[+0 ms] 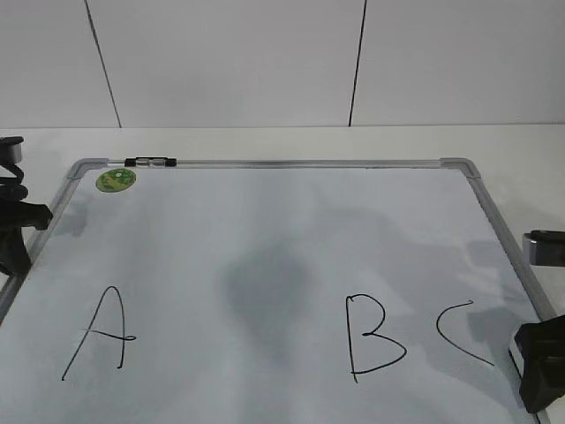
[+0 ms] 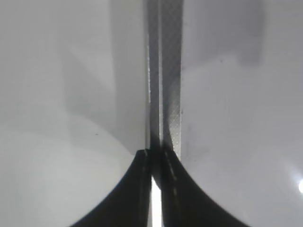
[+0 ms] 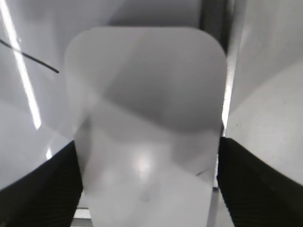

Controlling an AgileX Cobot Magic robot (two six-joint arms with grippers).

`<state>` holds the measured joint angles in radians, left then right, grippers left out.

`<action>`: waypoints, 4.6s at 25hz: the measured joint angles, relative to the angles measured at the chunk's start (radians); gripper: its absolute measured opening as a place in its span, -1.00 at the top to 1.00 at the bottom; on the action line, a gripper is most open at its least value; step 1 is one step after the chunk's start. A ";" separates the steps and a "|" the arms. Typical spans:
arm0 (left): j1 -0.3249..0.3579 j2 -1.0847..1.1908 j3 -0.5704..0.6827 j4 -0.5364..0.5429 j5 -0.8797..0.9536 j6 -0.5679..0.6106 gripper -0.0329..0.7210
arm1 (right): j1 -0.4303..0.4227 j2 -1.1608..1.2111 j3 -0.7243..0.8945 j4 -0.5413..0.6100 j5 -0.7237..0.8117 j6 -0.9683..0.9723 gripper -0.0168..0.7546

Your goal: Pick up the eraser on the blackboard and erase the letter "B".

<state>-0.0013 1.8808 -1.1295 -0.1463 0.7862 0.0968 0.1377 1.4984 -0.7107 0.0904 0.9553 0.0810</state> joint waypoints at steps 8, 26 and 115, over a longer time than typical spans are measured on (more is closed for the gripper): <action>0.000 0.000 0.000 0.000 0.000 0.000 0.86 | 0.000 0.000 0.000 0.031 0.006 0.001 -0.46; 0.000 0.000 0.000 0.000 0.000 0.000 0.86 | 0.000 -0.002 -0.048 0.012 0.105 0.001 -0.41; 0.000 0.000 0.000 0.002 0.005 0.000 0.85 | 0.255 0.546 -0.721 0.119 0.197 0.030 -0.40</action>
<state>-0.0013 1.8808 -1.1295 -0.1443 0.7908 0.0968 0.3929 2.0449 -1.4319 0.2095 1.1519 0.1105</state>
